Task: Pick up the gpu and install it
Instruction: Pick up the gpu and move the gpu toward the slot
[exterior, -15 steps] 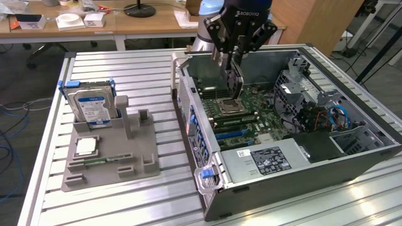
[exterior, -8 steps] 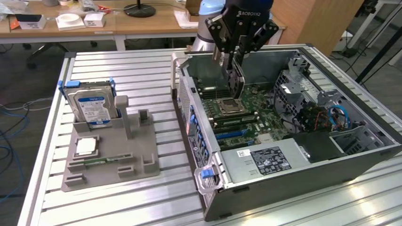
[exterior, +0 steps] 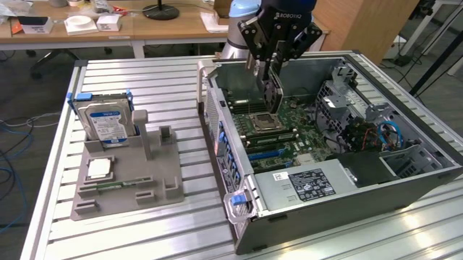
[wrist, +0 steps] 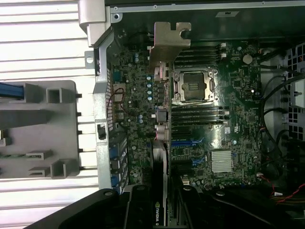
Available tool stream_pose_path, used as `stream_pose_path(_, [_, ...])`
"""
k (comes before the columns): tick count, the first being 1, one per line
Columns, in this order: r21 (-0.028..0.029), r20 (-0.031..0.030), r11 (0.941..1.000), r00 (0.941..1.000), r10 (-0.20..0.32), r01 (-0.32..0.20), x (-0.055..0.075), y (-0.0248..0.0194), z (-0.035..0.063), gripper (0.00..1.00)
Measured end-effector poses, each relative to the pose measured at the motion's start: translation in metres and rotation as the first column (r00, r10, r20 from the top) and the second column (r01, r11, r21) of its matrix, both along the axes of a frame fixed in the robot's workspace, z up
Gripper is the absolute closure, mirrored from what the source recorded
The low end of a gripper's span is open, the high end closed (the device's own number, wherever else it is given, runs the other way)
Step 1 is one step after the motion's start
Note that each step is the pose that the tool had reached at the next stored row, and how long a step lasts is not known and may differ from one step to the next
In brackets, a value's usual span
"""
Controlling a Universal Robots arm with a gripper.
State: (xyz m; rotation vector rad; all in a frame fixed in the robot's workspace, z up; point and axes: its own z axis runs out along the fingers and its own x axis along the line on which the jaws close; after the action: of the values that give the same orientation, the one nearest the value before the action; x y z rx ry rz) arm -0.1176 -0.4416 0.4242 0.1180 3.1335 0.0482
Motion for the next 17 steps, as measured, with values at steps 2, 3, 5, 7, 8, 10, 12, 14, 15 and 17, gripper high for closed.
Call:
stream_pose_path(2, [0.0,-0.0001,1.0,1.0,0.0,0.0,0.0007,0.0,0.0,0.74])
stream_pose_path(3, [-0.0001,-0.0001,1.0,1.0,0.0,0.0,0.0011,0.0,0.0,0.74])
stream_pose_path(5, [0.0,0.0,1.0,1.0,0.0,0.0,0.0019,0.0,0.0,0.74])
stream_pose_path(7, [0.0,0.0,1.0,1.0,0.0,0.0,0.0026,0.0,0.0,0.74])
stream_pose_path(8, [0.0,0.0,1.0,1.0,0.0,0.0,0.003,0.0,0.0,0.74])
stream_pose_path(10, [0.0,0.0,1.0,1.0,0.0,0.0,0.0039,0.0,0.0,0.74])
stream_pose_path(12, [0.0,0.0,1.0,1.0,0.0,0.0,0.0048,0.0,0.0,0.74])
stream_pose_path(14, [0.0,0.0,1.0,1.0,0.0,0.0,0.0056,0.0,0.0,0.74])
stream_pose_path(15, [0.0,-0.0001,1.0,1.0,0.0,0.0,0.006,0.0,0.0,0.74])
stream_pose_path(17, [0.0,0.0,1.0,1.0,0.0,0.0,0.0069,0.0,0.0,0.74])
